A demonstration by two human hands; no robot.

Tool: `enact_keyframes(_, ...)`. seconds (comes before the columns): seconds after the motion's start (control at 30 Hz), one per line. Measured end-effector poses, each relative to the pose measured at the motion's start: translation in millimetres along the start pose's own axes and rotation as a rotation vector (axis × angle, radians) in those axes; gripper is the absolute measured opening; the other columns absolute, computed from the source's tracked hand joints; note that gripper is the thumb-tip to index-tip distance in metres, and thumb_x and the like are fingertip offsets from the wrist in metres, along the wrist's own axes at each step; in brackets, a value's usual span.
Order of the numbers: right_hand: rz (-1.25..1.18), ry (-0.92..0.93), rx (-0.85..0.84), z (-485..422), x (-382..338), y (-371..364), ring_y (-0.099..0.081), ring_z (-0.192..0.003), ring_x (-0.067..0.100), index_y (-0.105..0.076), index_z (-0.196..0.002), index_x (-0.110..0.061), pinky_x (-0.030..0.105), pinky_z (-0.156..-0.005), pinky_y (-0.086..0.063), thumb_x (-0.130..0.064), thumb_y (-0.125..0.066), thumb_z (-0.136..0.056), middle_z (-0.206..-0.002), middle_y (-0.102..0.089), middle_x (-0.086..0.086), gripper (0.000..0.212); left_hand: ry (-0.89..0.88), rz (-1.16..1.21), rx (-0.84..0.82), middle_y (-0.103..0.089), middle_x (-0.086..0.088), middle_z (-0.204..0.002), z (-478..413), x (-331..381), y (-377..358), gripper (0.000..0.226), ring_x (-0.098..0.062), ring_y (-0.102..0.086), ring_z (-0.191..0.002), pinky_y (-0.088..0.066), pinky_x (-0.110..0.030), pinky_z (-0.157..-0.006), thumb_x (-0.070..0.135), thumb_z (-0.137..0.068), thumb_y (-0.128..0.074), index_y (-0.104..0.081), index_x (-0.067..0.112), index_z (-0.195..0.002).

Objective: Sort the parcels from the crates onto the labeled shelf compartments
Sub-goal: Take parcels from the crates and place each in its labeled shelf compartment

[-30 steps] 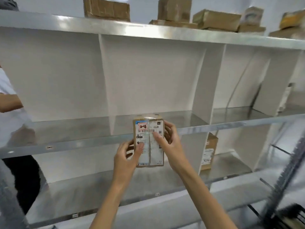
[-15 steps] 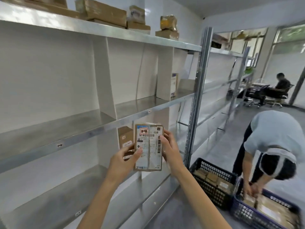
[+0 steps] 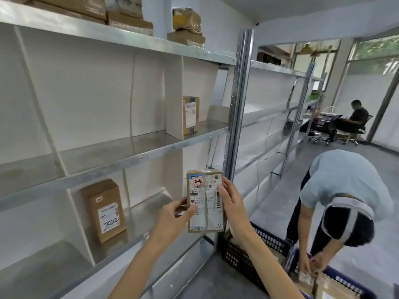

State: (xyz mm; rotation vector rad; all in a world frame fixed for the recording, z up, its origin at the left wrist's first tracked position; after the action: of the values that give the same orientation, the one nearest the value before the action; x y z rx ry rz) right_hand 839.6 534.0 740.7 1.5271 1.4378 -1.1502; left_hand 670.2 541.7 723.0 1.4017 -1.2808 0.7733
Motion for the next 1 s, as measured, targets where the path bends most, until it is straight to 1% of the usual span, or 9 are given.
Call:
enact_keyframes(0.17, -0.002, -0.033, 0.017, -38, 24, 57, -0.062, -0.111, 0.009, -0.047, -0.133, -0.03, 0.03, -0.087, -0.055, -0.034, -0.045, -0.096, -0.123, -0.064, -0.005, 0.037, 0.002, 0.018, -0.011, -0.069, 0.023, -0.094, -46, -2, -56, 0.023, 0.01, -0.063, -0.089, -0.047, -0.004, -0.068, 0.028, -0.085, -0.067, -0.063, 0.034, -0.107)
enact_keyframes(0.3, -0.015, -0.057, 0.019, -67, 42, 85, -0.061, -0.115, 0.012, -0.043, -0.14, -0.024, 0.036, -0.094, -0.053, -0.032, -0.043, -0.098, -0.128, -0.062, -0.001, 0.043, 0.006, 0.006, -0.014, -0.069, 0.022, -0.098, -79, -11, -88, 0.022, 0.007, -0.063, -0.092, -0.05, -0.008, -0.071, 0.026, -0.086, -0.066, -0.062, 0.037, -0.104)
enact_keyframes(0.4, -0.011, -0.067, -0.002, -90, 59, 98, -0.061, -0.114, 0.009, -0.041, -0.142, -0.025, 0.028, -0.088, -0.055, -0.039, -0.044, -0.093, -0.129, -0.061, -0.004, 0.051, 0.038, 0.009, -0.005, -0.07, 0.018, -0.1, -105, -26, -105, 0.026, 0.007, -0.064, -0.091, -0.049, -0.007, -0.07, 0.027, -0.086, -0.066, -0.063, 0.03, -0.112)
enact_keyframes(0.53, 0.046, -0.091, -0.009, -128, 91, 114, -0.062, -0.106, -0.003, -0.04, -0.142, -0.027, 0.014, -0.075, -0.053, -0.035, -0.042, -0.098, -0.125, -0.061, -0.011, 0.045, 0.072, -0.021, 0.03, -0.069, 0.018, -0.098, -145, -50, -119, 0.026, 0.005, -0.065, -0.089, -0.047, -0.005, -0.064, 0.028, -0.085, -0.068, -0.062, 0.033, -0.11)
enact_keyframes(0.6, 0.074, -0.102, -0.006, -151, 107, 122, -0.062, -0.104, -0.003, -0.042, -0.141, -0.025, 0.013, -0.073, -0.052, -0.033, -0.041, -0.099, -0.124, -0.062, -0.008, 0.042, 0.096, -0.02, 0.044, -0.068, 0.02, -0.095, -168, -63, -127, 0.025, 0.004, -0.064, -0.09, -0.045, -0.003, -0.062, 0.027, -0.084, -0.069, -0.062, 0.033, -0.107)
enact_keyframes(0.73, 0.136, -0.127, -0.023, -208, 137, 134, -0.065, -0.098, -0.002, -0.045, -0.138, -0.02, 0.015, -0.07, -0.053, -0.031, -0.043, -0.1, -0.115, -0.066, -0.009, 0.04, 0.129, -0.033, 0.084, -0.068, 0.017, -0.099, -218, -89, -143, 0.031, 0.005, -0.063, -0.09, -0.045, -0.001, -0.064, 0.025, -0.086, -0.067, -0.063, 0.025, -0.117)
enact_keyframes(0.9, 0.119, -0.165, -0.107, -283, 164, 134, -0.064, -0.094, -0.007, -0.051, -0.124, -0.037, 0.01, -0.067, -0.051, -0.024, -0.045, -0.1, -0.107, -0.065, -0.02, 0.028, 0.195, -0.028, 0.173, -0.068, 0.01, -0.106, -283, -117, -147, 0.034, -0.004, -0.064, -0.096, -0.053, -0.02, -0.081, 0.02, -0.086, -0.067, -0.062, 0.02, -0.12)
enact_keyframes(0.97, 0.1, -0.191, -0.131, -307, 181, 134, -0.063, -0.102, -0.002, -0.051, -0.123, -0.036, 0.015, -0.071, -0.054, -0.018, -0.043, -0.101, -0.109, -0.065, -0.018, 0.03, 0.209, -0.05, 0.241, -0.066, 0.014, -0.1, -305, -123, -144, 0.037, 0.006, -0.061, -0.088, -0.049, -0.008, -0.071, 0.014, -0.083, -0.07, -0.061, 0.02, -0.118)
enact_keyframes(1.0, 0.088, -0.219, -0.143, -317, 191, 134, -0.061, -0.109, 0.003, -0.051, -0.125, -0.033, 0.021, -0.078, -0.056, -0.014, -0.041, -0.101, -0.115, -0.065, -0.013, 0.032, 0.219, -0.067, 0.27, -0.064, 0.014, -0.099, -314, -126, -144, 0.039, 0.008, -0.06, -0.085, -0.046, -0.003, -0.064, 0.009, -0.081, -0.07, -0.061, 0.018, -0.118)
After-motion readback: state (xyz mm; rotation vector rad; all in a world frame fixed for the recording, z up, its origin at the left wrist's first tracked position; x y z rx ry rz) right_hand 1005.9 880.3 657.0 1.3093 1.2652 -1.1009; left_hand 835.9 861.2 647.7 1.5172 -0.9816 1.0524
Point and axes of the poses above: each hand's wrist, its own z-axis away from the middle knuckle, its own y-axis out of the back of the hand, x = y × z, the point moved 9 cm from there along -z, towards the middle knuckle
